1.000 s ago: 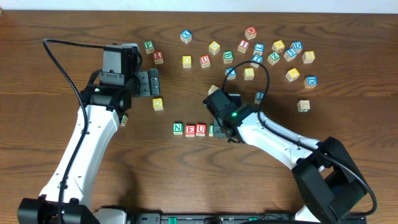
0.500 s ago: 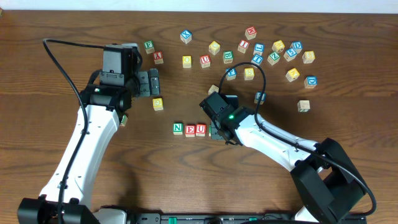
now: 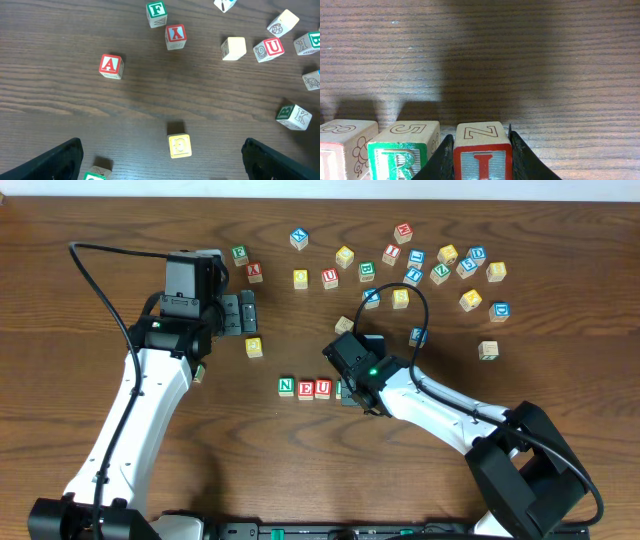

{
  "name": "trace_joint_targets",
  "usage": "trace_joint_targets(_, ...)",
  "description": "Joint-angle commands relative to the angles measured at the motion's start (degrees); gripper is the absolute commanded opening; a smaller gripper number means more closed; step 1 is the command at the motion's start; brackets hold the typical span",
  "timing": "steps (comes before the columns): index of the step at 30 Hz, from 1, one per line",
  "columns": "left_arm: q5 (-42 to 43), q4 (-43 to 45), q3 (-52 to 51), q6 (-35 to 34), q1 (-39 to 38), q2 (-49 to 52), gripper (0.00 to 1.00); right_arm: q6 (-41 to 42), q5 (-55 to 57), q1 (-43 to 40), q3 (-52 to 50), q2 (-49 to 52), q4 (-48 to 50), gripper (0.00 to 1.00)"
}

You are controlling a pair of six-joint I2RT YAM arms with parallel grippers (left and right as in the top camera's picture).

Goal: Spell out NEURIPS

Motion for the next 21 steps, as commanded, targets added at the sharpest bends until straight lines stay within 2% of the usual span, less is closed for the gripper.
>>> trace_joint_targets(1,-0.31,0.02,1.38,0.55,0.24,-0.94,1.0,1.09,1.14,0.17,-0.42,-0.79,0.2,0.09)
trace_joint_targets(13,-0.31,0.02,1.38,0.55,0.24,-0.94,1.0,1.09,1.16,0.17,-0.42,-0.79,0.61,0.15)
trace_joint_targets(21,-0.31,0.02,1.38,0.55,0.24,-0.94,1.0,1.07,1.16,0.17,-0.42,-0.79,0.61,0.27)
